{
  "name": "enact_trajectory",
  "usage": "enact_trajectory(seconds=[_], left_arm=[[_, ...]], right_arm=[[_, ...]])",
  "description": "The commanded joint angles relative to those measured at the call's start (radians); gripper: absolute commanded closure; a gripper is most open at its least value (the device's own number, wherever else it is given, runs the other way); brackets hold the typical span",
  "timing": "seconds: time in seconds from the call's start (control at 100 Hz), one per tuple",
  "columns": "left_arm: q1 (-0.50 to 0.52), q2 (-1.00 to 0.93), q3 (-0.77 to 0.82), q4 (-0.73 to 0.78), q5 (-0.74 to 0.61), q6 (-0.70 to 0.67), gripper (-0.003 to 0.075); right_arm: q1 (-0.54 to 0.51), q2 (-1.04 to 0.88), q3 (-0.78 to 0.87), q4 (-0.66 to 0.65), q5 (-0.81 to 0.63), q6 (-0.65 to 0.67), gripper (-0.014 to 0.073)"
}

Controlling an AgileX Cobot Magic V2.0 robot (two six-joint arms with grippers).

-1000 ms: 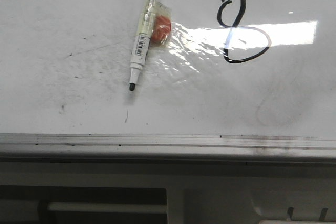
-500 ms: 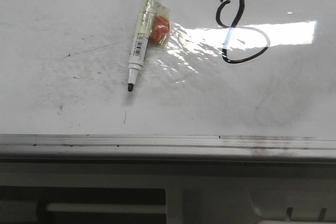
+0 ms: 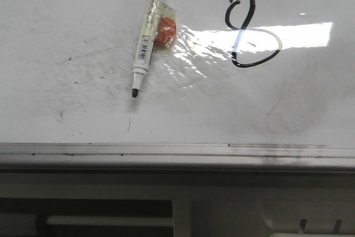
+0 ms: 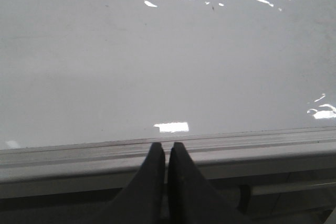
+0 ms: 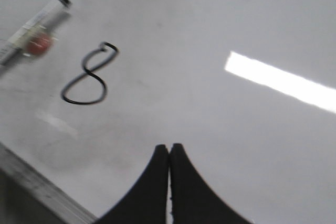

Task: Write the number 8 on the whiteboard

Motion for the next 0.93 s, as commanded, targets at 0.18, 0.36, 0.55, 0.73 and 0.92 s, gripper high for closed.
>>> enact_trajectory(seconds=[0.18,0.36,0.55,0.73,0.92], left_arm=[[0.004,-0.025,0.040,0.001,-0.047,-0.012,0.0741],[0.004,-0.025,0.040,0.001,-0.047,-0.012,0.0741],[0.004,-0.025,0.040,0.001,-0.047,-0.012,0.0741],[0.004,-0.025,0.040,0.001,-0.047,-0.012,0.0741],[0.004,-0.025,0.040,0.001,-0.047,-0.012,0.0741]], right_arm=[[-0.383,-0.011,0.232,0.080,-0.244,0.024,0.0658],[-0.437,-0.017,0.315,0.080,-0.186,0.024,0.0658],[-0.437,-0.017,0.315,0.080,-0.146,0.024,0.0658],[-0.437,-0.017,0.315,0.066,-0.155,0.024,0.0658],[-0.437,-0.017,0.315,0.066,-0.155,0.024,0.0658]])
